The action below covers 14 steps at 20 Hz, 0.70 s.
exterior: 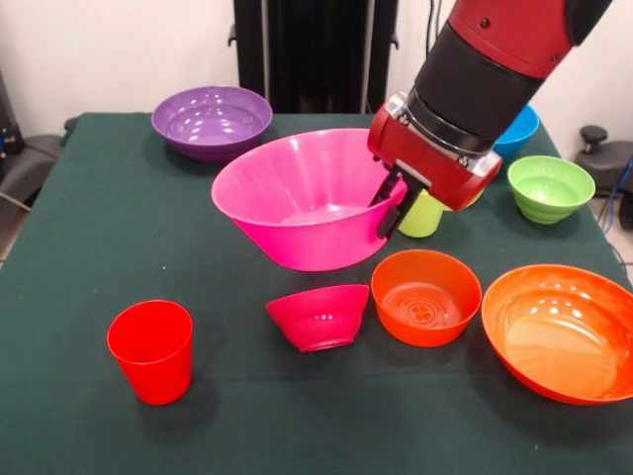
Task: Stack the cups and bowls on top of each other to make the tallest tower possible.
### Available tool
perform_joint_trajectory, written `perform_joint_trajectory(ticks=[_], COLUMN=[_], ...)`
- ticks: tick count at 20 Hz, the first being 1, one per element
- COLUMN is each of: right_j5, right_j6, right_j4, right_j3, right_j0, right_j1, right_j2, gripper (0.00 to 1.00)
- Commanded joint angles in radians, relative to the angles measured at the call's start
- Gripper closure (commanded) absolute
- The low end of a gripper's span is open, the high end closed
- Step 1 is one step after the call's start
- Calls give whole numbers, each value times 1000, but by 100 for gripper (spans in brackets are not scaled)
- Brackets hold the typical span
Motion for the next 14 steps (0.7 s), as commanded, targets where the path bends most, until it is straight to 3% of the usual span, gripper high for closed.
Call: perform_joint_trajectory(ticks=[1, 14], right_j5=[67, -72], right_j6=[67, 83], right_j4=[-12, -35], right_j3=[35, 57], right_j0=[-23, -30], right_j1=[4, 67], right_j2=[113, 118], gripper=[100, 100])
